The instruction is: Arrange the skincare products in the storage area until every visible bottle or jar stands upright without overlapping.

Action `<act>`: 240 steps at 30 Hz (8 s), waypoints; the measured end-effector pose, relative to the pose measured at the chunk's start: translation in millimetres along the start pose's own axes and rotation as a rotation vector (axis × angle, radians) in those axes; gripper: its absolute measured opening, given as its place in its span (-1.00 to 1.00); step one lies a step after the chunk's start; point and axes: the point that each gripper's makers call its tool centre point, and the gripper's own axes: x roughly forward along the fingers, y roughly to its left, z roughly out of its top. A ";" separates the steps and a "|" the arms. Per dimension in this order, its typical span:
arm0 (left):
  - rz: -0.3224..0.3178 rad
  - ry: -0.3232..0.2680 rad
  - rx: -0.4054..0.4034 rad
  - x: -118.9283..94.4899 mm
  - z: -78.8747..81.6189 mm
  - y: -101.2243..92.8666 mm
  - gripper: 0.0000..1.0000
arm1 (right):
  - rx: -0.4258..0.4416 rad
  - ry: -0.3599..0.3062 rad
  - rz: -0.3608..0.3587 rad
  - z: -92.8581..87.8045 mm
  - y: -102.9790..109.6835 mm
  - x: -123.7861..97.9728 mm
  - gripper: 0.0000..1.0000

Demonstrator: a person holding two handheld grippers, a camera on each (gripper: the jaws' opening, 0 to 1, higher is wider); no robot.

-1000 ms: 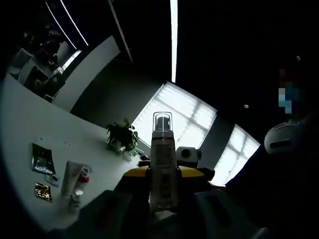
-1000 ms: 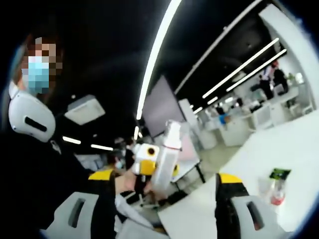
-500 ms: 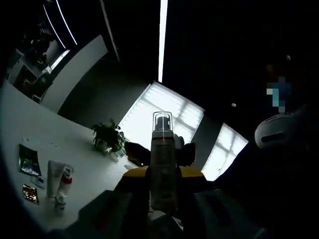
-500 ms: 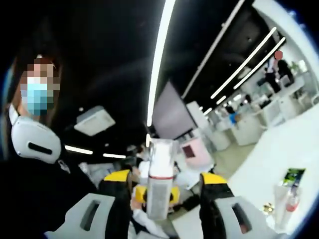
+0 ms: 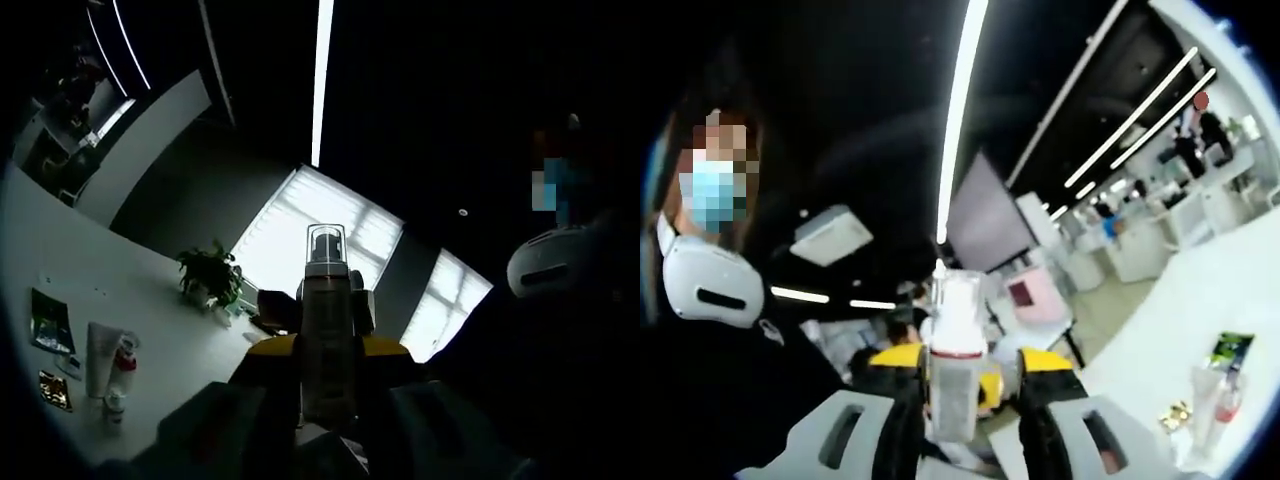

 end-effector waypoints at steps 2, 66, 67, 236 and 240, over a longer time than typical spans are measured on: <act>0.001 -0.007 -0.006 -0.5 0.7 0.5 -0.58 | -0.007 0.004 0.006 -0.9 0.9 0.9 -0.50; 0.661 0.311 0.520 -18.1 -14.8 54.3 0.02 | -0.330 0.076 -0.310 26.4 -39.3 -17.7 -0.75; 0.668 0.318 0.518 -20.3 -16.8 55.5 0.06 | -0.364 0.094 -0.295 23.1 -36.6 -18.4 -0.75; 0.866 0.587 0.325 -147.5 -182.2 136.9 0.98 | -0.560 0.251 -0.036 -197.9 -286.9 -101.7 -0.69; 0.863 0.582 0.323 -146.3 -180.1 136.6 0.98 | -0.553 0.264 -0.054 -197.0 -279.9 -101.9 -0.64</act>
